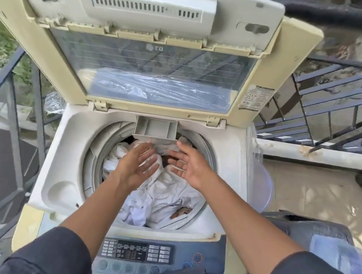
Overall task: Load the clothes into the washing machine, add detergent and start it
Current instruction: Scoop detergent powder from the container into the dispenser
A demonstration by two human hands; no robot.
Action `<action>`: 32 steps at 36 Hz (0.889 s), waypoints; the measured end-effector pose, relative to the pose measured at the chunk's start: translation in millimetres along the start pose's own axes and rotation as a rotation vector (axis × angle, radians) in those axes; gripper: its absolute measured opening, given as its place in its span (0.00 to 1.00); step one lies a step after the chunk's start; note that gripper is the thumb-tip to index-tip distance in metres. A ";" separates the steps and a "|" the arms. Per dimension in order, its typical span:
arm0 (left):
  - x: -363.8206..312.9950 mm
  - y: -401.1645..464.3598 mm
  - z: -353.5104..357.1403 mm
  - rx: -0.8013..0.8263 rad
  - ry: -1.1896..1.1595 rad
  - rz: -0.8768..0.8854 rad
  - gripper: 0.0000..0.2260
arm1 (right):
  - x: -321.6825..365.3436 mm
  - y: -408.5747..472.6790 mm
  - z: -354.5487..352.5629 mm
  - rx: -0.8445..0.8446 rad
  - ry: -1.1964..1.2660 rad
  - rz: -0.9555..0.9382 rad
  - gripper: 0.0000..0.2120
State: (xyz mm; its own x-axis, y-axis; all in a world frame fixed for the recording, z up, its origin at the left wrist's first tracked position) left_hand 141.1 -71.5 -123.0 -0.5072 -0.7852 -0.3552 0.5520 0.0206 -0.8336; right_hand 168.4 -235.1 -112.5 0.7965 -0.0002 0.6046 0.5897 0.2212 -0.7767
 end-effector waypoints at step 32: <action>226.9 -115.7 274.7 0.557 1.025 0.304 0.06 | 5.4 -249.1 -318.4 -0.757 -0.238 -0.447 0.04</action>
State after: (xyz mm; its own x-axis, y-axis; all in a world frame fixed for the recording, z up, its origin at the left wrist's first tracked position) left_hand 143.9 -422.0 9.0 -0.4578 0.0669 -0.8865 0.8218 -0.3485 -0.4507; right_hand 68.3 -600.7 28.1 0.4740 0.2874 0.8323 0.8336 -0.4508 -0.3191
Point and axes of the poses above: each hand's wrist, its own y-axis towards the middle knuckle, its own z-axis out of the palm, x = y × z, the point moved 8 cm from there along y, towards the middle knuckle, and after that the axes turned 15 degrees about -y, right-handed, at the moved point
